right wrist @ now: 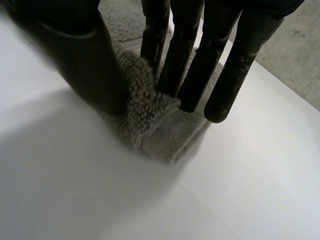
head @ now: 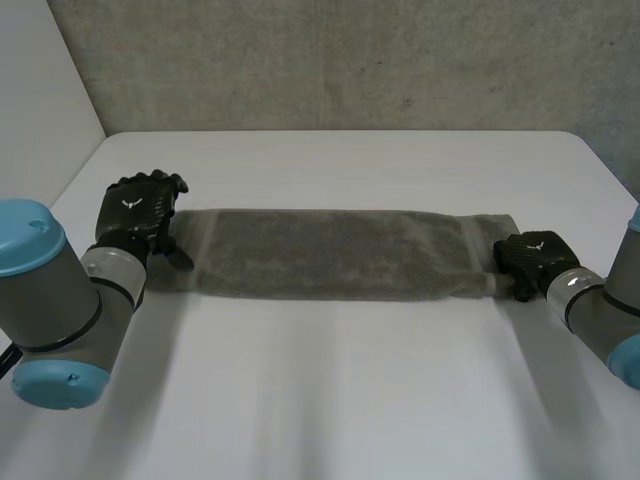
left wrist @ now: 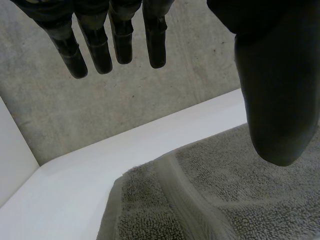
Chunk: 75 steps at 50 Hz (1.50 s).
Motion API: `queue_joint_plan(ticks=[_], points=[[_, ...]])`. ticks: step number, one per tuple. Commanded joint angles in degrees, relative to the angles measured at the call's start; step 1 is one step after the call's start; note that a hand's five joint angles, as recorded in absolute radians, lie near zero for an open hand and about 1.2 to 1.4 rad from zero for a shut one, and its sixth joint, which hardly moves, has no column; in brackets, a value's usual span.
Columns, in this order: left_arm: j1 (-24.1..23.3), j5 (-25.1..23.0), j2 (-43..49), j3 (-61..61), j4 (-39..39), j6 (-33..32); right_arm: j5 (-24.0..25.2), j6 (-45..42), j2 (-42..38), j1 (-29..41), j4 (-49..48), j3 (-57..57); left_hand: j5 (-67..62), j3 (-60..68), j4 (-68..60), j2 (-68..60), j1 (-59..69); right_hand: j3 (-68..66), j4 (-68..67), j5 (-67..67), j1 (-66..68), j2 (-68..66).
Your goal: Fold the towel.
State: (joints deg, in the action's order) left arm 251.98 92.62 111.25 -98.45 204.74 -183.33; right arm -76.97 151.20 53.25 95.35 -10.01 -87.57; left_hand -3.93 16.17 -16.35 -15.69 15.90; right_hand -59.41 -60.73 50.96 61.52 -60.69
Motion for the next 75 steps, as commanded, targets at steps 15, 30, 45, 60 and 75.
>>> queue_joint_plan(ticks=[15,30,45,60,75], points=[[0.4,0.0,-0.2,-1.1,0.9,-0.1,2.5,-8.5,3.4,-15.9,6.4,3.8,1.5,-3.8,4.0,3.3,-3.5,-20.6,-19.3,19.0,18.5,-19.3],[0.6,0.0,-0.2,-1.0,1.0,-0.1,4.2,-3.5,11.9,-11.8,16.1,20.9,1.7,-3.9,4.1,3.5,-3.7,-20.6,-19.3,19.0,18.5,-19.3],[0.6,0.1,-0.2,-1.7,1.3,-0.1,-5.2,-0.6,-6.7,32.9,13.8,36.3,1.9,-4.1,4.3,3.6,-3.8,-20.6,-19.3,19.0,18.5,-19.3],[0.1,0.0,-0.3,-2.6,1.5,-0.2,-17.3,-2.5,-2.8,36.2,9.4,28.5,2.0,-4.3,4.5,3.8,-4.0,49.4,50.7,-51.0,-51.5,50.7],[-0.4,0.1,0.0,-2.9,2.9,-0.4,-5.6,2.8,10.8,16.1,6.7,-1.7,1.9,-4.1,4.3,3.6,-3.8,49.4,50.7,-51.0,-51.5,50.7]])
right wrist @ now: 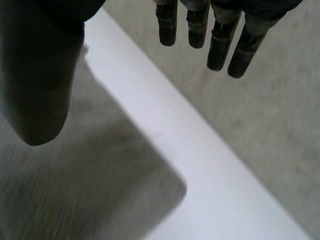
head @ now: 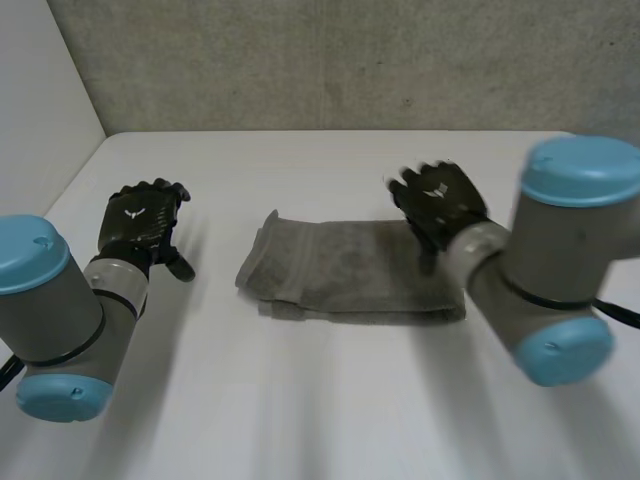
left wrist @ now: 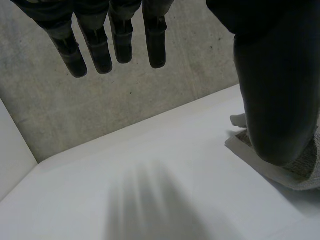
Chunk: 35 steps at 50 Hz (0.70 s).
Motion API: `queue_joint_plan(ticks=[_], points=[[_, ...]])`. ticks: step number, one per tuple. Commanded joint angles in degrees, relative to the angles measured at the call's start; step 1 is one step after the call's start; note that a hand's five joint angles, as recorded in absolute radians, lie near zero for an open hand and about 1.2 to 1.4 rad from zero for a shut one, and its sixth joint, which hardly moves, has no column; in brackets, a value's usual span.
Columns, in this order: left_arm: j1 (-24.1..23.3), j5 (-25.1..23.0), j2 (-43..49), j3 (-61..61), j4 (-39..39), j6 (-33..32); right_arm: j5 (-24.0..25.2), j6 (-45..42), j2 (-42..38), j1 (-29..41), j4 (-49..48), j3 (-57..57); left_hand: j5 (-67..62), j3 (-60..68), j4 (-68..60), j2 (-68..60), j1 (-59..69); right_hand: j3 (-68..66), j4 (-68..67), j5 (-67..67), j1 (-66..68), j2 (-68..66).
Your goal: Fold the towel.
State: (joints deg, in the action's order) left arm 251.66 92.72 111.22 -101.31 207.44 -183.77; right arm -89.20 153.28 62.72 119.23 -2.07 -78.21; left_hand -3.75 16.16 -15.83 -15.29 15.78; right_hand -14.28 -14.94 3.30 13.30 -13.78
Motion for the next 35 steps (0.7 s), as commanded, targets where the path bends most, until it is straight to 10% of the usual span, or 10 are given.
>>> queue_joint_plan(ticks=[1,20,31,35], points=[[-0.2,0.0,0.1,0.0,0.2,0.0,7.5,1.1,1.2,-9.1,-2.5,-12.9,1.7,-4.1,3.8,3.2,-3.7,4.3,4.9,-3.3,-3.3,3.8],[-0.7,0.0,-0.3,-0.6,0.2,0.0,12.5,5.4,-4.2,-14.6,-10.6,-14.9,1.7,-4.1,3.8,3.2,-3.7,-65.7,-65.0,66.7,66.7,-66.2],[-0.8,0.0,-0.7,-0.7,0.2,0.0,13.3,7.0,-2.0,-13.9,-3.7,-15.1,1.9,-4.3,3.9,3.4,-3.9,-1.3,-0.6,2.3,2.3,-1.8],[-0.8,0.0,-0.7,-1.0,0.2,0.0,13.3,8.4,-1.8,-13.9,-3.5,-16.2,1.7,-4.1,3.8,3.2,-3.7,0.3,1.0,0.7,0.7,-0.2]])
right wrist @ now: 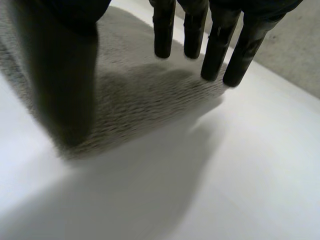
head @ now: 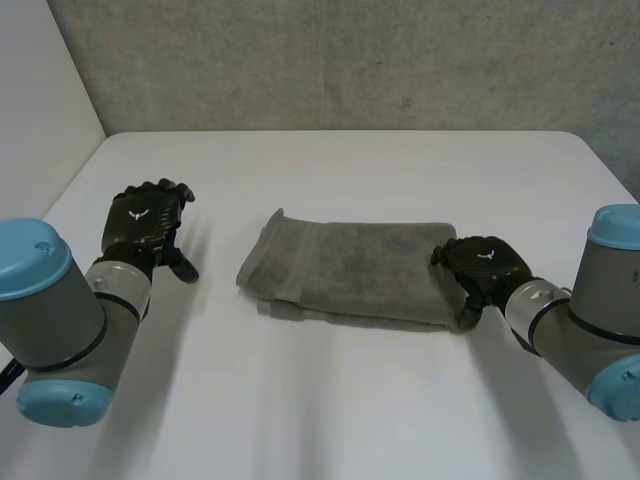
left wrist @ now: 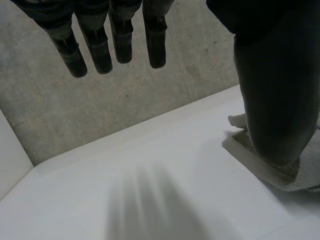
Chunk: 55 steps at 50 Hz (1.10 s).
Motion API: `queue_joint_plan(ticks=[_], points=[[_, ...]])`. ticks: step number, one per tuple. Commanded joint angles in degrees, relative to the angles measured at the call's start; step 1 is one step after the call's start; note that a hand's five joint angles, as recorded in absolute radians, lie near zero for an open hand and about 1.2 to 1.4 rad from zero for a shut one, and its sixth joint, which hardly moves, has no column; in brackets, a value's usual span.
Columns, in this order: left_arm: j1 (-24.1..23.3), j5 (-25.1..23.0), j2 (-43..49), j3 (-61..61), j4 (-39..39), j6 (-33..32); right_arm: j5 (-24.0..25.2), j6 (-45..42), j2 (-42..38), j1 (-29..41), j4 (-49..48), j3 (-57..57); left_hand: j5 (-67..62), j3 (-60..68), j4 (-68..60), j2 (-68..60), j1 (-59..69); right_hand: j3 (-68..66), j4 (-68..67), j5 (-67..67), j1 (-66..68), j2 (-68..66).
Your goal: Fold the towel.
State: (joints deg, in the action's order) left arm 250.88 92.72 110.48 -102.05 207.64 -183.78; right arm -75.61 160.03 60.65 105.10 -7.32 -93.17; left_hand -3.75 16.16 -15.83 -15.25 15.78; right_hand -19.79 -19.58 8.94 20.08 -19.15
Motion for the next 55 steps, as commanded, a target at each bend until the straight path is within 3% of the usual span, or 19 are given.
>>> queue_joint_plan(ticks=[1,9,19,33,35,41,48,55], points=[[0.0,0.0,0.0,-0.4,0.0,0.0,-0.2,1.7,0.3,0.3,1.8,-1.2,1.7,-4.1,3.8,3.2,-3.7,5.8,5.6,-5.0,-6.1,5.2],[-0.1,0.0,0.0,-0.5,0.0,0.0,0.1,5.6,0.3,0.1,0.4,-1.9,1.7,-4.1,3.8,3.2,-3.7,-1.9,-2.1,2.7,1.6,-2.5],[-0.1,0.0,0.0,-0.8,0.1,0.0,0.1,6.8,-0.1,-0.6,-3.8,-2.6,1.9,-4.3,3.9,3.4,-3.9,-33.5,-33.7,34.3,33.2,-34.1],[-0.1,0.0,0.0,-1.0,0.1,0.0,0.1,6.7,-1.3,-0.7,-4.2,-2.8,1.9,-4.3,3.9,3.4,-3.9,-37.2,-37.4,38.1,36.9,-37.9],[-0.1,0.0,0.0,-1.1,0.1,0.0,0.1,6.7,-1.2,-0.7,-4.1,-2.8,1.9,-4.3,3.9,3.4,-3.9,-59.6,-59.8,60.5,59.3,-60.3],[-0.1,0.0,0.0,-1.2,0.3,-0.1,0.7,6.1,0.1,-0.9,-3.1,-3.2,1.9,-4.3,3.9,3.4,-3.9,-60.2,-60.4,61.1,59.9,-60.9],[0.0,0.0,-0.2,-0.7,1.3,-0.1,3.4,0.9,7.4,-7.8,2.2,-3.9,1.9,-4.3,3.9,3.4,-3.9,-60.2,-60.4,61.1,59.9,-60.9],[-0.1,0.0,-1.1,0.9,1.3,-0.2,5.4,-1.0,10.5,-4.9,7.6,5.1,2.2,-4.6,4.3,3.7,-4.2,-60.2,-60.4,61.1,59.9,-60.9]])
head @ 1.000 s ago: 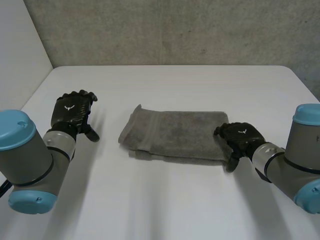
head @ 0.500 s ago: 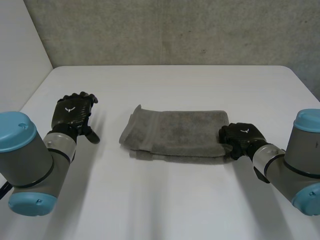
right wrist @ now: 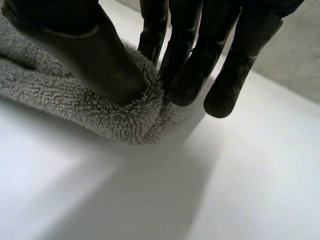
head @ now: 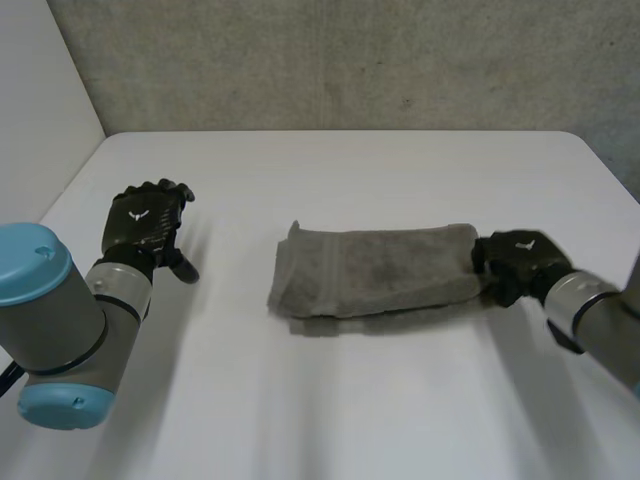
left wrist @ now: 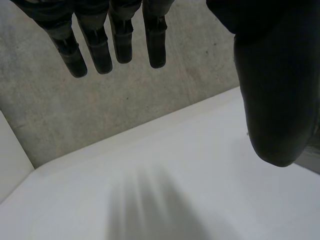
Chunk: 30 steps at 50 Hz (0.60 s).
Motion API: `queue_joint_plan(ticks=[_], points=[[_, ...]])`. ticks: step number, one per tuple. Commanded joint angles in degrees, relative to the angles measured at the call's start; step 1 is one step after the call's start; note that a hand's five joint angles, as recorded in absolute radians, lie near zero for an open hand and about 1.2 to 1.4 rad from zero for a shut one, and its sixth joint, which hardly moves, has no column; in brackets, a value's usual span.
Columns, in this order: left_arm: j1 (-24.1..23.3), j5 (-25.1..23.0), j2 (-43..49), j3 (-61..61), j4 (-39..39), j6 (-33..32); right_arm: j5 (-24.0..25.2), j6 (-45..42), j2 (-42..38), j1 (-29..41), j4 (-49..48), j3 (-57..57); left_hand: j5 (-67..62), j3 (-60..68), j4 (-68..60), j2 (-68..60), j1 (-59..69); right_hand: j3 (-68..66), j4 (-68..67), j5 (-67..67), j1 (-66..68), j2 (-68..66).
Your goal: Fold the towel.
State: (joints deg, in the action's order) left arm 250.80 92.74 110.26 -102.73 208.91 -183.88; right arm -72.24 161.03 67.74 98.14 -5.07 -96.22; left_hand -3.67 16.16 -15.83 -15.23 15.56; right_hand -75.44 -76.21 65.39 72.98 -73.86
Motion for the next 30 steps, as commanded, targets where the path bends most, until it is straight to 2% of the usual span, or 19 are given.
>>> queue_joint_plan(ticks=[1,2,5,7,8,10,13,15,19,21,23,30], points=[[0.0,0.1,-1.2,2.1,-0.2,0.0,2.0,-1.0,3.2,4.8,6.7,11.6,2.1,-4.6,4.3,3.7,-4.0,-4.6,-3.8,4.6,7.0,-6.1],[0.0,0.1,-1.2,2.1,-0.2,0.0,2.2,0.3,2.2,7.6,8.2,14.9,2.1,-4.6,4.3,3.7,-4.0,-4.6,-3.8,4.6,7.0,-6.1],[0.0,0.0,-1.8,2.9,-0.3,0.1,2.5,1.3,0.6,10.2,8.9,17.7,2.1,-4.6,4.3,3.7,-4.0,-4.6,-3.8,4.6,7.0,-6.1],[0.0,-0.1,-2.2,3.5,-0.3,0.1,2.0,1.6,-5.2,16.9,9.5,23.2,2.1,-4.6,4.3,3.7,-4.0,-4.6,-3.8,4.6,7.0,-6.1],[0.0,-0.1,-2.2,3.5,-0.3,0.1,2.0,1.6,-5.2,16.9,9.6,23.3,2.1,-4.6,4.3,3.7,-4.0,-4.6,-3.8,4.6,7.0,-6.1],[0.0,-0.2,-2.2,3.8,-0.3,0.1,2.0,1.5,-11.4,25.0,9.5,28.8,2.1,-4.6,4.3,3.7,-4.0,-4.6,-3.8,4.6,7.0,-6.1],[-0.1,-0.2,-2.2,4.5,-0.3,0.1,1.9,1.6,-14.6,27.9,9.5,31.2,2.3,-4.8,4.4,3.8,-4.2,-4.6,-3.8,4.6,7.0,-6.1],[-0.6,-0.3,-2.2,5.2,-0.3,0.2,1.7,1.5,-20.4,30.5,9.7,34.2,2.4,-4.9,4.6,4.0,-4.3,-4.6,-3.8,4.6,7.0,-6.1],[-1.5,-0.2,-2.1,6.5,-0.3,0.4,1.5,1.4,-23.8,32.0,9.7,35.4,2.6,-5.1,4.8,4.2,-4.5,-4.6,-3.8,4.6,7.0,-6.1],[-2.1,-0.1,-2.0,7.4,-0.3,0.4,1.2,1.5,-23.8,33.0,9.7,35.3,2.6,-5.1,4.8,4.2,-4.5,0.6,1.4,-0.5,1.9,-1.0],[-3.0,0.0,-1.5,9.0,-0.4,0.6,-0.7,1.7,-21.2,33.4,9.3,33.9,2.6,-5.1,4.8,4.2,-4.5,65.4,66.2,-65.4,-63.0,63.9],[-5.7,0.0,0.2,13.2,-0.6,2.8,-4.7,2.4,-12.5,30.8,9.3,27.7,2.6,-5.1,4.8,4.2,-4.5,65.4,66.2,-65.4,-63.0,63.9]])
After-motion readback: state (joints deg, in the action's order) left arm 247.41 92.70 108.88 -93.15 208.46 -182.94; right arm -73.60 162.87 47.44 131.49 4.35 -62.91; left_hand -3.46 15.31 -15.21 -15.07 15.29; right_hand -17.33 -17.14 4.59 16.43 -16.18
